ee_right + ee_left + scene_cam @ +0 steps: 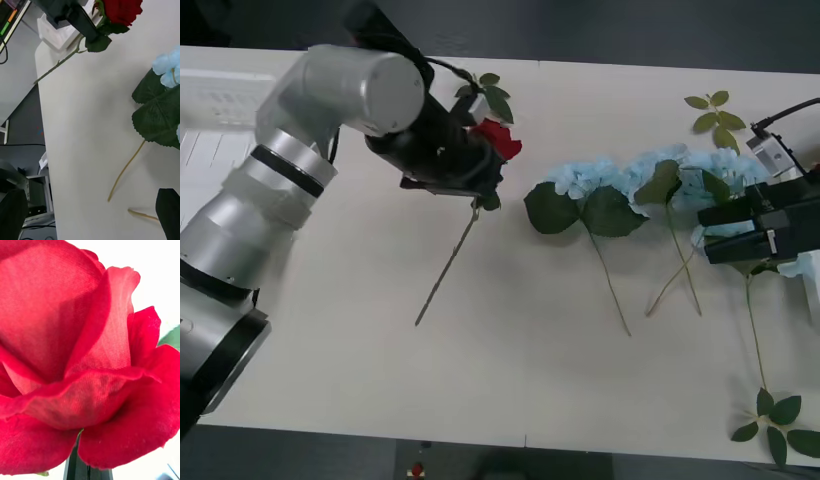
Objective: Put the red flowers into the right box and the blue flowers into the left box
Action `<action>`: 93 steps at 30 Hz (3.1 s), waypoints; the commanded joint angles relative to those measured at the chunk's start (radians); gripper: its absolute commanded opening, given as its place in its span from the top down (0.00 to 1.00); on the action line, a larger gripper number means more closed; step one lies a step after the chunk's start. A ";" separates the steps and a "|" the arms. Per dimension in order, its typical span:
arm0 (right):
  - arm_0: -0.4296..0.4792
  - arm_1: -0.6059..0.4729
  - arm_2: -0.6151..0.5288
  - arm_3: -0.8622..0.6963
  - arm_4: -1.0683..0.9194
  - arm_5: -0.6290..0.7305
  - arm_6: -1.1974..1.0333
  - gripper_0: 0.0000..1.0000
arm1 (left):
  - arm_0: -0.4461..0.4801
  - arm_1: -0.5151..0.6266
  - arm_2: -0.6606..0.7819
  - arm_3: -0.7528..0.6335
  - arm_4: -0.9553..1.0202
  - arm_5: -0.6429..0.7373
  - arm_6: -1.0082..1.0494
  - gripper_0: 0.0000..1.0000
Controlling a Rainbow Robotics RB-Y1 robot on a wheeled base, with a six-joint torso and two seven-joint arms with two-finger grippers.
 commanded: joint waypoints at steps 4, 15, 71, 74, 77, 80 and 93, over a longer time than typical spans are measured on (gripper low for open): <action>-0.024 -0.007 -0.017 -0.021 -0.104 -0.016 0.028 0.00 | -0.044 0.062 0.190 -0.047 0.144 0.067 -0.209 1.00; -0.064 -0.065 -0.089 -0.173 -0.130 0.002 -0.427 0.00 | -0.031 0.053 0.383 -0.042 0.558 0.147 -0.338 1.00; -0.018 0.089 -0.038 -0.662 0.347 -0.599 -1.271 0.00 | 0.107 -0.053 0.041 -0.087 1.018 -0.560 -0.720 1.00; -0.016 0.089 -0.038 -0.662 0.347 -0.599 -1.263 0.26 | 0.108 -0.053 0.041 -0.087 1.018 -0.558 -0.723 1.00; -0.015 0.087 -0.040 -0.662 0.349 -0.599 -1.256 1.00 | 0.108 -0.055 0.041 -0.087 1.018 -0.558 -0.726 1.00; -0.015 0.084 -0.038 -0.662 0.352 -0.599 -1.256 1.00 | 0.108 -0.055 0.041 -0.087 1.018 -0.558 -0.728 1.00; -0.016 0.079 -0.038 -0.662 0.352 -0.617 -1.248 1.00 | 0.114 -0.053 0.041 -0.087 1.023 -0.554 -0.729 0.58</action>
